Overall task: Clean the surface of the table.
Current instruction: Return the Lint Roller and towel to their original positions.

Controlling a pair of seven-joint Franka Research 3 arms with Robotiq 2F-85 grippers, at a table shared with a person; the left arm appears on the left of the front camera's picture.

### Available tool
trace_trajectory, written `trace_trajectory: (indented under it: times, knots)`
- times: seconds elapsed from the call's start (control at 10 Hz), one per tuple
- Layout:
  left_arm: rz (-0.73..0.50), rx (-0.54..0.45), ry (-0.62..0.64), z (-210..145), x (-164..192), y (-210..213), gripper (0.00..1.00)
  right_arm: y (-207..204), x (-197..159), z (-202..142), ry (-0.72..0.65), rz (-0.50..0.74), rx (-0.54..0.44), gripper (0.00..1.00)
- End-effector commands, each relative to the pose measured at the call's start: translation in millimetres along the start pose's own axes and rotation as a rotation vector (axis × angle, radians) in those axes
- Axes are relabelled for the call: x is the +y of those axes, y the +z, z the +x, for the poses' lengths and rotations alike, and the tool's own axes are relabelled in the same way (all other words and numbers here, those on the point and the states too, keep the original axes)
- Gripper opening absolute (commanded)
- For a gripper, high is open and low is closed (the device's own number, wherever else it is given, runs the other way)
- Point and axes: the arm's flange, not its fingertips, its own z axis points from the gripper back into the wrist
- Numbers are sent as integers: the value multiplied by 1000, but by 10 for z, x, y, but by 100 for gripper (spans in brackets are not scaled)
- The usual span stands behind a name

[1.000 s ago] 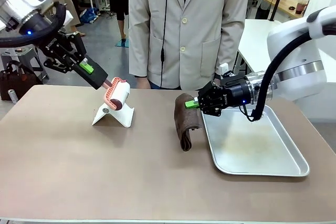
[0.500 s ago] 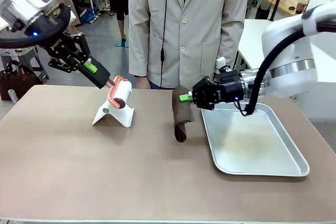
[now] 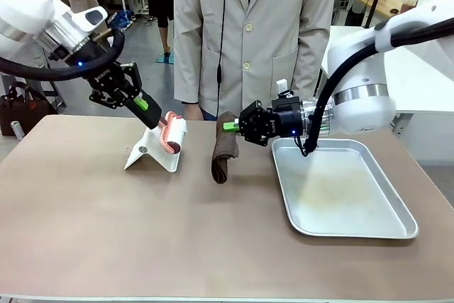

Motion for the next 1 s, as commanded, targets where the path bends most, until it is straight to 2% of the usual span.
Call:
trace_trajectory:
  times: [0.0, 0.2, 0.5, 0.7, 0.9]
  knots:
    - [36, 6, 18, 80, 1, -69, 21, -164, -86, 51, -2, -35, 24, 7]
    - [53, -6, 24, 103, 60, -144, 21, -289, -228, 46, -43, -68, 87, 7]
    - [85, -60, 32, 123, 121, -214, 21, -290, -293, 47, -69, -142, 115, 7]
    - [103, -64, 39, 134, 142, -263, 21, -234, -312, 22, -80, -188, 113, 7]
    - [104, -47, 47, 159, 159, -287, 21, -171, -323, -9, -97, -292, 105, 7]
